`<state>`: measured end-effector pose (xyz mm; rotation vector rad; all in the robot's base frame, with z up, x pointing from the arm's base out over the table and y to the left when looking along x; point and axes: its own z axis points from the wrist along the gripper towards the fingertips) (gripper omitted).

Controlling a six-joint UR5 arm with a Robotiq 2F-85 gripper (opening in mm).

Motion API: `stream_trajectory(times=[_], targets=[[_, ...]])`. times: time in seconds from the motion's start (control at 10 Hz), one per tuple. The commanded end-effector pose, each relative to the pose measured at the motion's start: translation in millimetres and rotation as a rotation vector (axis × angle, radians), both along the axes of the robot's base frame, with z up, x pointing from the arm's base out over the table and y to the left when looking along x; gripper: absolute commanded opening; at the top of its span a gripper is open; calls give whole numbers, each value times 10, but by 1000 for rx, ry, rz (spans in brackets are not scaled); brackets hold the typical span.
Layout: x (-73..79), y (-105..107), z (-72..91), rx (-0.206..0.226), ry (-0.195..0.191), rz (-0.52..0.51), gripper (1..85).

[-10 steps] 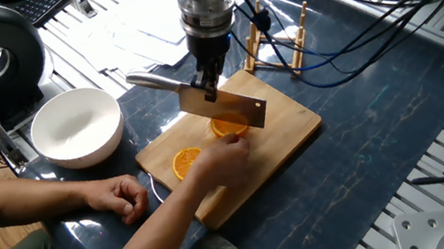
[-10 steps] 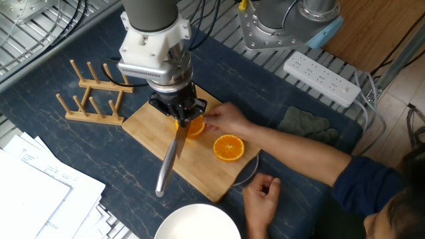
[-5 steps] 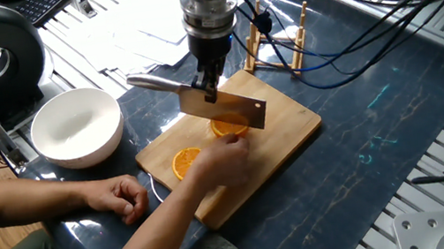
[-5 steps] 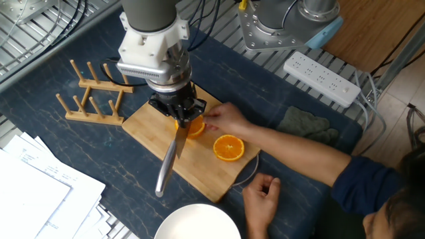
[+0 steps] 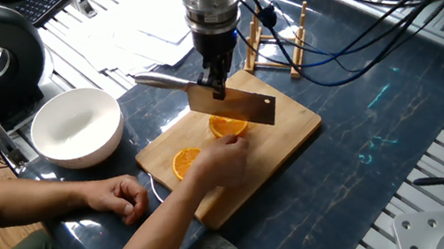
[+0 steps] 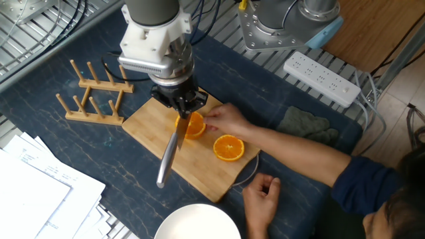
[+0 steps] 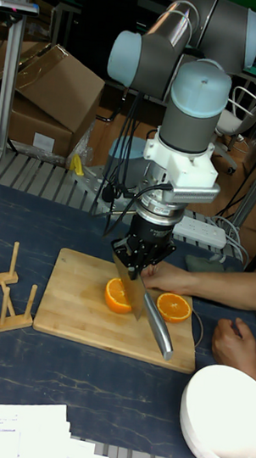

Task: Chop the orange

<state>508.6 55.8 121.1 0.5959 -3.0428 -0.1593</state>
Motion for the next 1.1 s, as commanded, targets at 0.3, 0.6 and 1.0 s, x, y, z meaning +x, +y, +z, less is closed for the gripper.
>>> stream_trajectory(times=[0.3, 0.6, 1.0], targets=[[-13, -38, -68, 8, -15, 14, 13], [-32, -37, -102, 12, -15, 15, 13], [2, 4, -156, 22, -27, 11, 13]])
